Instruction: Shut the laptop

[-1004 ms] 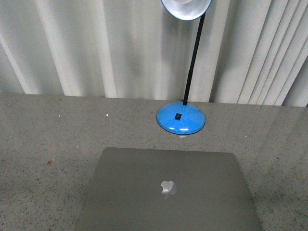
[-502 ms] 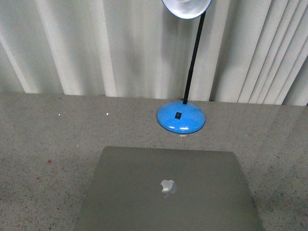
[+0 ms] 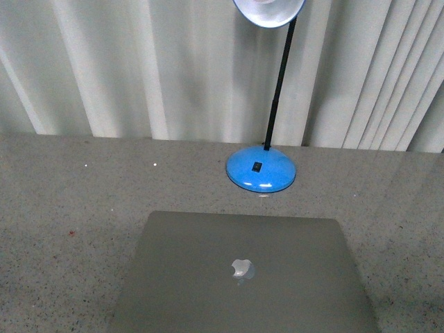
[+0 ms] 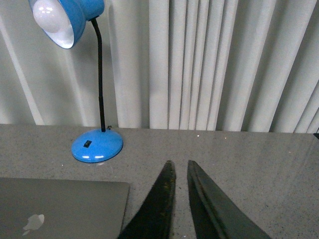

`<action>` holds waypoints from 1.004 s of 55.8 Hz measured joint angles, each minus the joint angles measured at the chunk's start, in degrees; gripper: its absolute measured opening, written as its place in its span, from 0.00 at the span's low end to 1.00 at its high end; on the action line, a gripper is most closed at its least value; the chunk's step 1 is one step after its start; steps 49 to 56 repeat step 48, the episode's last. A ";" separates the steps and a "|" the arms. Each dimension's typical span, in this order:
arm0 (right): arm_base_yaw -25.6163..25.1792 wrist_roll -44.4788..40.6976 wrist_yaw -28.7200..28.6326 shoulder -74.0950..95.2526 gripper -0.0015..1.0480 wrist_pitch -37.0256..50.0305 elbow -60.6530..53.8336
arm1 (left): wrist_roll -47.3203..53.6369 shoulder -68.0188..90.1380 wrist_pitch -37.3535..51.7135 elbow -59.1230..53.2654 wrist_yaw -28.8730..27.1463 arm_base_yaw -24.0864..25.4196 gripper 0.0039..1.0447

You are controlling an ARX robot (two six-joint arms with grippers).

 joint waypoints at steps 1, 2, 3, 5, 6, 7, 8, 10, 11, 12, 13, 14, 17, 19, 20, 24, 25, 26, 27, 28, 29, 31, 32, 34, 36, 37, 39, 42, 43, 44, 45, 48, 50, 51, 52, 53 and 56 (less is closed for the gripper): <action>0.00 0.00 0.00 0.00 0.15 0.00 0.00 | 0.00 0.00 0.00 0.00 0.00 0.00 0.18; 0.00 -0.02 0.00 0.00 0.19 0.00 0.00 | 0.00 0.00 0.00 0.00 0.00 0.00 0.21; 0.00 0.00 0.00 0.00 0.22 0.00 0.00 | 0.00 0.00 0.00 0.00 0.00 0.00 0.25; 0.00 0.00 0.00 0.00 0.27 0.00 0.00 | 0.00 0.00 0.00 0.00 0.00 0.00 0.30; 0.00 0.00 0.00 0.00 0.31 0.00 0.00 | 0.00 0.00 0.00 0.00 0.00 0.00 0.33; 0.00 0.00 0.00 0.00 0.34 0.00 0.00 | 0.00 0.00 0.00 0.00 0.00 0.00 0.37; 0.00 0.00 0.00 0.00 0.36 0.00 0.00 | 0.00 0.00 0.00 0.00 0.00 0.00 0.39; 0.00 0.00 0.00 0.00 0.42 0.00 0.00 | 0.00 0.00 0.00 0.00 0.00 0.00 0.45; 0.00 0.00 0.00 0.00 0.46 0.00 0.00 | 0.00 0.00 0.00 0.00 0.00 0.00 0.49; 0.00 0.00 0.00 0.00 0.47 0.00 0.00 | 0.00 0.00 0.00 0.00 0.00 0.00 0.51; 0.00 0.00 0.00 0.00 0.51 0.00 0.00 | 0.00 0.00 0.00 0.00 0.00 0.00 0.54; 0.00 0.00 0.00 0.00 0.54 0.00 0.00 | 0.00 0.00 0.00 0.00 0.00 0.00 0.57; 0.00 0.00 0.00 0.00 0.66 0.00 0.00 | 0.00 0.00 0.00 0.00 0.00 0.00 0.69; 0.00 0.00 0.00 0.00 0.71 0.00 0.00 | 0.00 0.00 0.00 0.00 0.00 0.00 0.74; 0.00 0.00 0.00 0.00 0.74 0.00 0.00 | 0.00 0.00 0.00 0.00 0.00 0.00 0.78; 0.00 0.00 0.00 0.00 0.86 0.00 0.00 | 0.00 0.00 0.00 0.00 0.00 0.00 0.90; 0.00 0.00 0.00 0.00 0.89 0.00 0.00 | 0.00 0.00 0.00 0.00 0.00 0.00 0.92; 0.00 0.00 0.00 0.00 0.91 0.00 0.00 | 0.00 0.00 0.00 0.00 0.00 0.00 0.94; 0.00 0.00 0.00 0.00 0.94 0.00 0.00 | 0.07 0.00 0.00 0.00 0.00 0.00 0.95; 0.00 0.04 0.00 0.00 0.95 0.00 0.00 | 0.07 0.00 0.00 0.00 0.00 0.00 0.94; 0.00 0.02 0.00 0.00 0.94 0.00 0.00 | 0.07 0.00 0.00 0.00 0.00 0.00 0.94; 0.00 0.02 0.00 0.00 0.92 0.00 0.00 | 0.07 0.00 0.00 0.00 0.00 0.00 0.93; 0.00 0.02 0.00 0.00 0.92 0.00 0.00 | 0.07 0.00 0.00 0.00 0.00 0.00 0.93; 0.00 0.02 0.00 0.00 0.92 0.00 0.00 | 0.07 0.00 0.00 0.00 0.00 0.00 0.94; 0.00 0.02 0.00 0.00 0.93 0.00 0.00 | 0.07 0.00 0.00 0.00 0.00 0.00 0.94; 0.00 0.02 0.00 0.00 0.93 0.00 0.00 | 0.07 0.00 0.00 0.00 0.00 0.00 0.94; 0.00 0.02 0.00 0.00 0.93 0.00 0.00 | 0.07 0.00 0.00 0.00 0.00 0.00 0.94; 0.00 0.02 0.00 0.00 0.93 0.00 0.00 | 0.07 0.00 0.00 0.00 0.00 0.00 0.94; 0.00 0.02 0.00 0.00 0.93 0.00 0.00 | 0.07 0.00 0.00 0.00 0.00 0.00 0.94; 0.00 0.02 0.00 0.00 0.93 0.00 0.00 | 0.07 0.00 0.00 0.00 0.00 0.00 0.94; 0.00 0.02 0.00 0.00 0.93 0.00 0.00 | 0.07 0.00 0.00 0.00 0.00 0.00 0.94; 0.00 0.02 0.00 0.00 0.93 0.00 0.00 | 0.07 0.00 0.00 0.00 0.00 0.00 0.94; 0.00 0.02 0.00 0.00 0.93 0.00 0.00 | 0.07 0.00 0.00 0.00 0.00 0.00 0.94; 0.00 0.02 0.00 0.00 0.93 0.00 0.00 | 0.07 0.00 0.00 0.00 0.00 0.00 0.94; 0.00 0.02 0.00 0.00 0.93 0.00 0.00 | 0.07 0.00 0.00 0.00 0.00 0.00 0.94; 0.00 0.02 0.00 0.00 0.93 0.00 0.00 | 0.07 0.00 0.00 0.00 0.00 0.00 0.94; 0.00 0.02 0.00 0.00 0.93 0.00 0.00 | 0.07 0.00 0.00 0.00 0.00 0.00 0.94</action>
